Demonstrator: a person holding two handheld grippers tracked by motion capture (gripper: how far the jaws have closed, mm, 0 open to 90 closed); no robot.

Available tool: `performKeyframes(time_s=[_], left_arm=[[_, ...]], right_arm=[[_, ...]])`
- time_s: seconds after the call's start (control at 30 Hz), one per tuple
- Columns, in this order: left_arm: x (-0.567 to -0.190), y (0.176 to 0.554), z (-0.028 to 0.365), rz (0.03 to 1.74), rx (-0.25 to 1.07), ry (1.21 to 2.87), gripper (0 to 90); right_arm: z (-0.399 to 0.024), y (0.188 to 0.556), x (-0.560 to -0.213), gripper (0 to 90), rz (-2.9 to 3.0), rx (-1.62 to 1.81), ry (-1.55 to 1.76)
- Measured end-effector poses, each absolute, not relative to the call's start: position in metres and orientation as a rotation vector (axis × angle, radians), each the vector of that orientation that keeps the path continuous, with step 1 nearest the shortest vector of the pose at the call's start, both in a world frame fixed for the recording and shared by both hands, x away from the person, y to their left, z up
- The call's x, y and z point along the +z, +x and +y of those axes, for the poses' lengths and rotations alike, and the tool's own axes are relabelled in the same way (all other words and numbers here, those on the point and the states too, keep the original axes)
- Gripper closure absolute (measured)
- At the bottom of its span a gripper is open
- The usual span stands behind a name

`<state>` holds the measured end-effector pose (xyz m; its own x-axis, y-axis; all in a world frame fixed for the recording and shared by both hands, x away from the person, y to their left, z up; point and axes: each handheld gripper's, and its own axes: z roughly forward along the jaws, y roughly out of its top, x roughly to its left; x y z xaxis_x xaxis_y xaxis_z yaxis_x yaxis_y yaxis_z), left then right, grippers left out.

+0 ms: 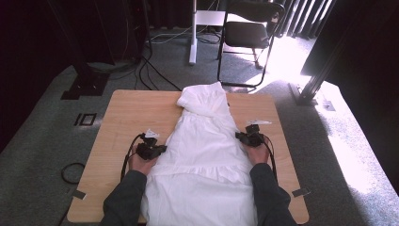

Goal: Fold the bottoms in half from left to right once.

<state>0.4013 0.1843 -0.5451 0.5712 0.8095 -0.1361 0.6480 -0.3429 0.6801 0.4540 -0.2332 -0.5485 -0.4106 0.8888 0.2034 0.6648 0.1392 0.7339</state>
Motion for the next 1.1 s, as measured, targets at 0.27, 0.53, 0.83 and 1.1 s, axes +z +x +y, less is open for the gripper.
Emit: performKeyframes(time_s=[0.27,0.53,0.83,1.1], left_arm=[[-0.518,0.405,0.182,1.103,0.292,2.033,52.7],[-0.522,0.427,0.143,1.078,0.318,2.128,42.3],[-0.538,0.437,0.144,1.119,0.328,2.156,87.3],[-0.542,0.413,0.154,1.067,0.292,2.158,87.6]], right_arm=[[-0.224,0.457,-0.552,79.5,2.182,1.070,1.495],[-0.220,0.458,-0.544,81.8,2.139,1.088,1.468],[-0.216,0.464,-0.551,81.7,2.194,1.054,1.488],[-0.215,0.441,-0.550,86.0,2.202,0.958,1.425]])
